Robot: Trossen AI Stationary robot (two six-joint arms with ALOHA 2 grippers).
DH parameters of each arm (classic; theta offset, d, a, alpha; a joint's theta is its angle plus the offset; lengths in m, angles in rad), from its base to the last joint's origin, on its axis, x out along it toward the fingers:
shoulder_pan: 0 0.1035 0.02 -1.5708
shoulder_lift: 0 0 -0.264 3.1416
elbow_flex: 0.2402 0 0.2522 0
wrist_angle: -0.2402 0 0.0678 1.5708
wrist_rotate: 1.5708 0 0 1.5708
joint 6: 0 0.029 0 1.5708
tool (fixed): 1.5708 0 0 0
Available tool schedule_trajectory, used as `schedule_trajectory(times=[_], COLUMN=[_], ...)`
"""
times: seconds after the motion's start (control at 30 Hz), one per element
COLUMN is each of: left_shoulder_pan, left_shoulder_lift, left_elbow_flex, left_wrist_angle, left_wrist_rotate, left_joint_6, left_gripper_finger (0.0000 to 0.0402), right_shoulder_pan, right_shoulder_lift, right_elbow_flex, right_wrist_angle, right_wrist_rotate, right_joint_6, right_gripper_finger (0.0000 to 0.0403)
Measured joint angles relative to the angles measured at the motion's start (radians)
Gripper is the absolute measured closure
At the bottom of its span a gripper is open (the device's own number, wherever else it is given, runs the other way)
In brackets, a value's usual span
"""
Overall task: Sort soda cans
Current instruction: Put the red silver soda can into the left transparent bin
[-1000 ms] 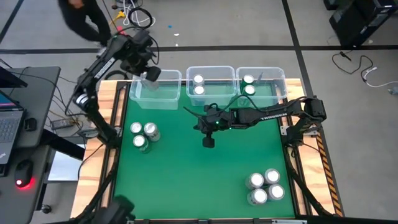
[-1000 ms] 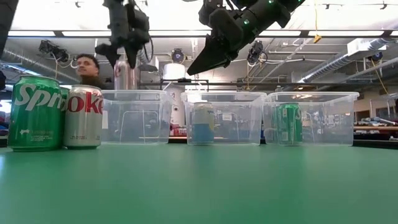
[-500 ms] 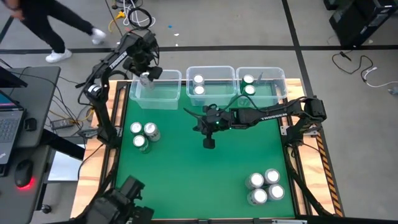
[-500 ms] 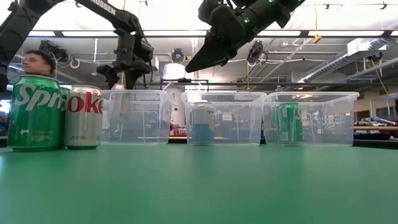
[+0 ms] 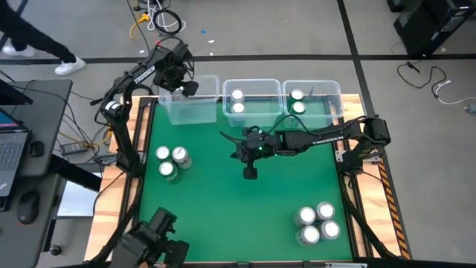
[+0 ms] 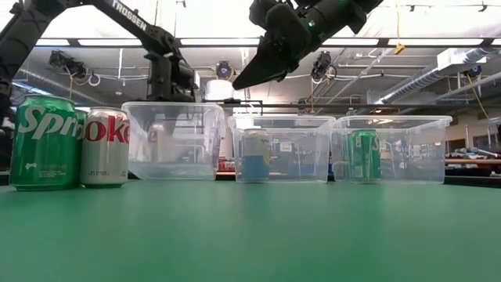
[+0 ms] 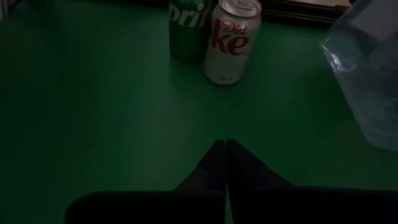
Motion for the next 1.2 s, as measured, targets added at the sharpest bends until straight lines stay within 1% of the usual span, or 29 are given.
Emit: schedule_trajectory(times=[0.17, 0.3, 0.63, 0.67, 0.77, 0.83, 0.87, 0.97, 1.07, 1.2], left_shoulder_pan=[0.0, 0.0, 0.0, -0.001, -0.001, 0.0, 0.0, 0.0, 0.0, -0.005], left_shoulder_lift=[0.0, -0.006, -0.003, -0.003, 0.0, 0.0, -0.002, -0.01, -0.014, -0.013], left_elbow_flex=[-0.077, -0.115, -0.109, -0.107, -0.102, -0.1, -0.1, -0.1, -0.092, -0.039], left_wrist_angle=[0.041, 0.062, 0.067, 0.067, 0.064, 0.063, 0.056, 0.043, 0.02, -0.018], left_wrist_rotate=[-0.002, -0.001, -0.017, -0.022, -0.046, -0.078, -0.094, -0.125, -0.132, -0.136], left_joint_6=[0.008, 0.015, 0.061, 0.064, 0.088, 0.093, 0.094, 0.104, 0.114, 0.137], left_gripper_finger=[0.0111, 0.0111, 0.0111, 0.0105, 0.0046, 0.0019, 0.0019, 0.0044, 0.0067, 0.008], right_shoulder_pan=[0.009, 0.009, 0.009, 0.009, 0.009, 0.009, 0.009, 0.009, 0.009, 0.009], right_shoulder_lift=[0.0, 0.0, 0.0, 0.0, 0.0, 0.0, 0.0, 0.0, 0.0, 0.0], right_elbow_flex=[0.0, 0.0, 0.0, 0.0, 0.0, 0.0, 0.0, 0.0, 0.0, 0.0], right_wrist_angle=[0.01, 0.015, 0.025, 0.025, 0.025, 0.025, 0.025, 0.025, 0.025, 0.033], right_wrist_rotate=[0.0, 0.0, 0.0, 0.0, 0.0, 0.0, 0.001, 0.001, 0.001, 0.001], right_joint_6=[0.0, 0.0, 0.0, 0.0, 0.0, 0.0, 0.0, 0.0, 0.0, 0.0], right_gripper_finger=[0.0403, 0.0403, 0.0403, 0.0403, 0.0403, 0.0403, 0.0403, 0.0403, 0.0403, 0.0403])
